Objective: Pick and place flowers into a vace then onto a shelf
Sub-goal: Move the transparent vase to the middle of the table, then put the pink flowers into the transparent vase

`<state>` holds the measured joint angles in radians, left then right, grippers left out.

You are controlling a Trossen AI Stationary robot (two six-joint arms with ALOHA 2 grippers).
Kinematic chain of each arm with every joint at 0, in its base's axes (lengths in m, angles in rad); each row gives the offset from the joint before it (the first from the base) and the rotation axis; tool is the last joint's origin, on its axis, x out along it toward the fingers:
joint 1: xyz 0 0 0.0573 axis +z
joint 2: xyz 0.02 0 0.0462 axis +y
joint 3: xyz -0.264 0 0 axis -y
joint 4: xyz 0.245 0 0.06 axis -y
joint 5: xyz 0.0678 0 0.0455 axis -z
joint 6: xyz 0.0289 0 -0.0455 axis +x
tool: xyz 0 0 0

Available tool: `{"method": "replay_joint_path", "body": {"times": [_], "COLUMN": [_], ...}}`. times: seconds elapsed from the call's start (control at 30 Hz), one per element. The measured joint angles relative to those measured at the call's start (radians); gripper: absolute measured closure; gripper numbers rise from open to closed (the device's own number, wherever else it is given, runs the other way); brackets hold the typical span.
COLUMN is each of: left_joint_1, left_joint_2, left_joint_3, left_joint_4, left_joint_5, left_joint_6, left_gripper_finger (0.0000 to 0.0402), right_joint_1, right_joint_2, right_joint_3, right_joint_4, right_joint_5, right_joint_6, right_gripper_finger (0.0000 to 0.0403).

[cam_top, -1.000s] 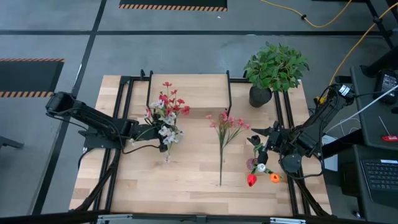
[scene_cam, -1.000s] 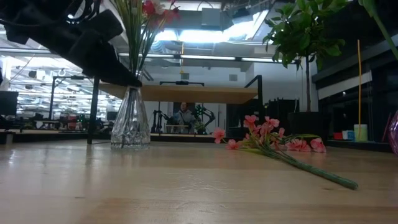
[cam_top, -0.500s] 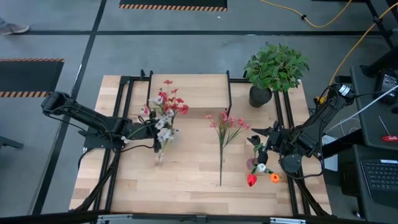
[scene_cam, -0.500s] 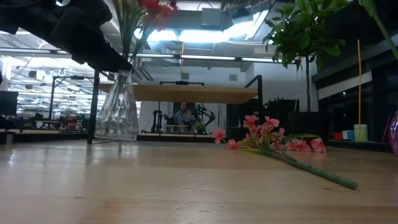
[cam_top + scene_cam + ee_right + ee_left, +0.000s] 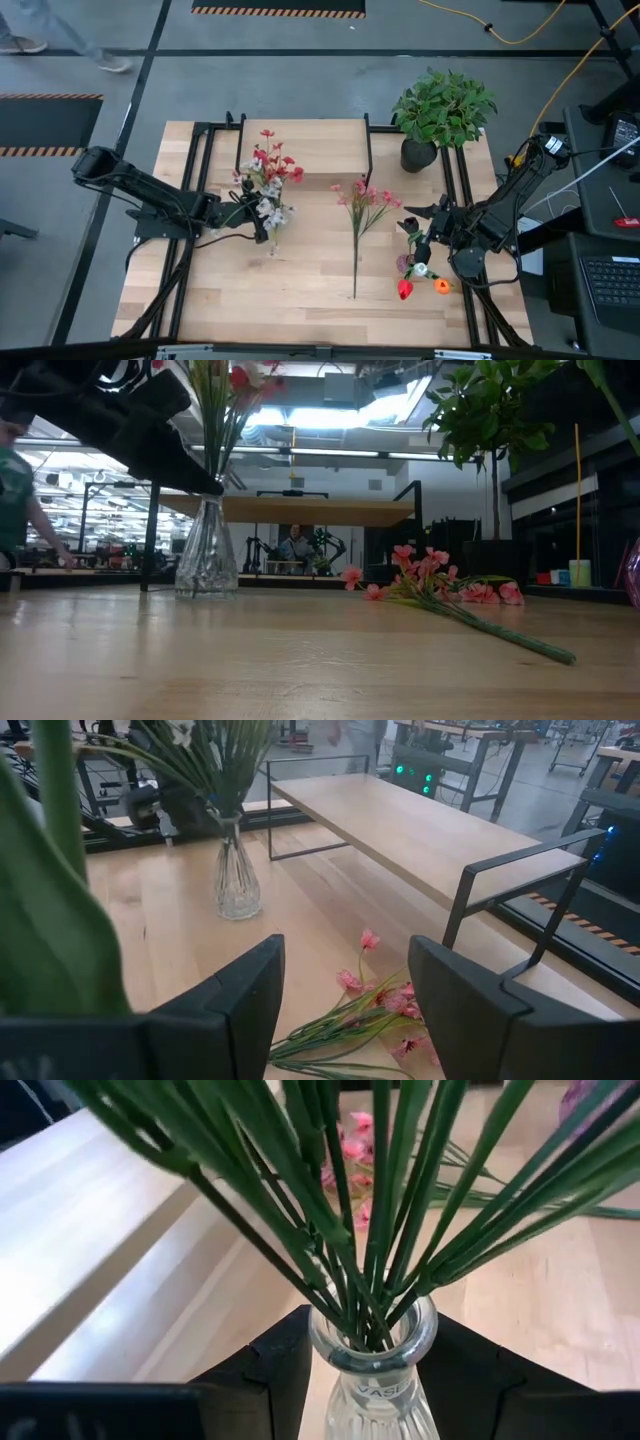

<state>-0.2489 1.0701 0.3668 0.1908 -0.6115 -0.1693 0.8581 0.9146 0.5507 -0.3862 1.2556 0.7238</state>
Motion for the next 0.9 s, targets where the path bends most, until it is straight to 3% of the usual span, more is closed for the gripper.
{"method": "replay_joint_path", "body": {"times": [0.27, 0.67, 0.9], "left_joint_1": [0.0, 0.0, 0.0], "left_joint_2": [0.044, 0.038, -0.029], "left_joint_3": [0.0, 0.0, 0.0], "left_joint_4": [0.019, 0.007, -0.066], "left_joint_5": [0.019, 0.035, 0.03], "left_joint_6": [0.016, 0.026, 0.033], "left_gripper_finger": [0.0233, 0.0184, 0.0176], "right_joint_1": [0.0, 0.0, 0.0], "right_joint_2": [0.0, 0.0, 0.0], "right_joint_3": [0.0, 0.0, 0.0], "right_joint_4": [0.0, 0.0, 0.0], "right_joint_5": [0.0, 0.0, 0.0], "right_joint_6": [0.0, 0.0, 0.0], "right_gripper_finger": [0.0186, 0.0186, 0.0186]}}
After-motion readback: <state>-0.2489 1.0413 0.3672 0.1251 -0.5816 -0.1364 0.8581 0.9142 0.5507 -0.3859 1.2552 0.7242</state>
